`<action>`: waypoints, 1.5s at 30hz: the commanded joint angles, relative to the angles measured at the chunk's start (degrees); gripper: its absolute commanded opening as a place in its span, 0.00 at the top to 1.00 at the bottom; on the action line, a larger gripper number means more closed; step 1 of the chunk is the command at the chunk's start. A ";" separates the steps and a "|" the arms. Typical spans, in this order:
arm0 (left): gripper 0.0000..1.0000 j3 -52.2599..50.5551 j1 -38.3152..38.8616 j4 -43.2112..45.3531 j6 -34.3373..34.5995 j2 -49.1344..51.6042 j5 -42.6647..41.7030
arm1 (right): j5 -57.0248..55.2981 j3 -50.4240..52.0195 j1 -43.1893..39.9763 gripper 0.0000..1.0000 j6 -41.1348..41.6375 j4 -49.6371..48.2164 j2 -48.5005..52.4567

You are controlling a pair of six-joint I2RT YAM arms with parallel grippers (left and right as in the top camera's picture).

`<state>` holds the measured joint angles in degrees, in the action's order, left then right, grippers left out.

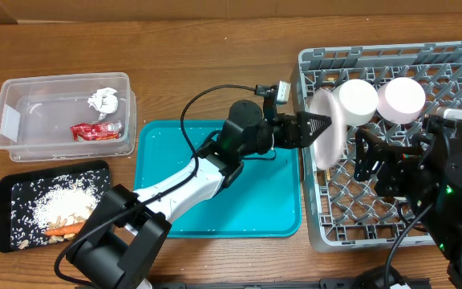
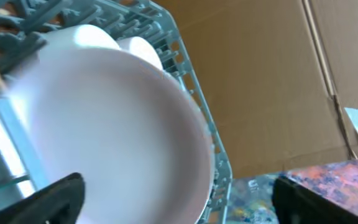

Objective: Sort waste into correct bins and load items into the dishwasher

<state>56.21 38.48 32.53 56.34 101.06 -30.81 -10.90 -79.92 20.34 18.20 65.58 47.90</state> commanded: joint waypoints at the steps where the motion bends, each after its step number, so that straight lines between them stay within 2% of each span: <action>1: 0.00 0.42 -1.73 0.24 -2.60 -0.26 -0.52 | -0.13 -0.35 0.26 0.00 0.26 -0.28 -0.04; 3: 0.00 0.90 -3.10 -0.66 -3.69 -1.33 -1.84 | -0.13 -0.35 0.26 0.00 0.26 -0.28 -0.04; 6: 0.00 3.34 -5.81 -9.53 -7.30 -5.01 -2.19 | -0.13 -0.35 0.26 0.00 0.26 -0.28 -0.04; 11: 0.00 11.54 -11.06 -37.09 -19.71 -15.43 1.75 | -0.13 -0.35 0.26 0.00 0.26 -0.28 -0.04; 18: 0.00 30.88 -18.27 -81.59 -39.67 -31.45 21.66 | -0.13 -0.35 0.26 0.00 0.26 -0.28 -0.04; 21: 0.00 36.68 -20.48 -94.99 -41.81 -36.63 29.66 | -0.13 -0.35 0.26 0.00 0.26 -0.28 -0.04; 24: 0.00 38.97 -21.33 -104.72 -41.77 -41.18 38.97 | -0.13 -0.35 0.26 0.00 0.26 -0.28 -0.04; 29: 0.00 39.04 -21.31 -113.77 -41.79 -48.00 48.46 | -0.13 -0.35 0.26 0.00 0.26 -0.28 -0.04; 33: 0.00 39.04 -21.31 -116.58 -41.72 -50.47 48.96 | -0.13 -0.35 0.26 0.00 0.26 -0.28 -0.04; 45: 0.00 39.04 -21.31 -116.58 -41.55 -50.56 48.96 | -0.20 0.39 -0.24 0.00 0.17 0.02 -2.51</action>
<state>95.18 17.52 -84.20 15.86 50.46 16.84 -10.90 -79.92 20.34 18.20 65.60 47.37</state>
